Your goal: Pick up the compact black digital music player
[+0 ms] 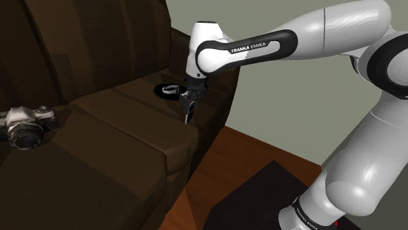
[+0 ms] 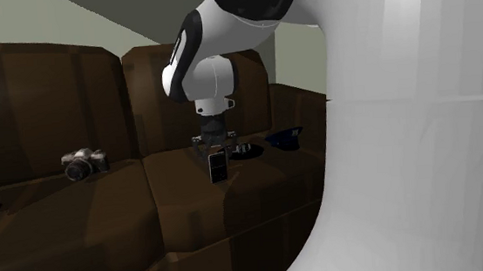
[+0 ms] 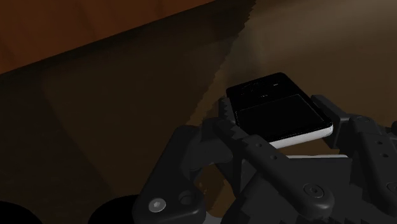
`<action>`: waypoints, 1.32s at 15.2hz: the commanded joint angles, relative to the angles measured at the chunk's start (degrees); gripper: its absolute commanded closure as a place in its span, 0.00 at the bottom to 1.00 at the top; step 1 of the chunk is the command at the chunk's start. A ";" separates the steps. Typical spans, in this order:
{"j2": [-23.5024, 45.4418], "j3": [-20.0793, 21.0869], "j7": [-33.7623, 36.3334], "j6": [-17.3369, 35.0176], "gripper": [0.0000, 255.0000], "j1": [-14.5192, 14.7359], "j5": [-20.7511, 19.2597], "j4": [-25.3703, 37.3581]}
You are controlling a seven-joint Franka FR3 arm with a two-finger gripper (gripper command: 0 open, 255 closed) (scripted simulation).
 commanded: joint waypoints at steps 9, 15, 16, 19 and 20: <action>-0.22 0.01 -0.05 -0.68 1.00 -0.01 0.08 0.45; -1.36 0.04 -0.41 -5.07 1.00 -0.05 0.50 3.75; -1.51 0.04 -0.46 -5.81 1.00 -0.06 0.55 4.35; -1.89 0.04 -0.60 -8.05 1.00 -0.07 0.69 6.22; -1.99 0.05 -0.64 -8.79 1.00 -0.07 0.73 6.87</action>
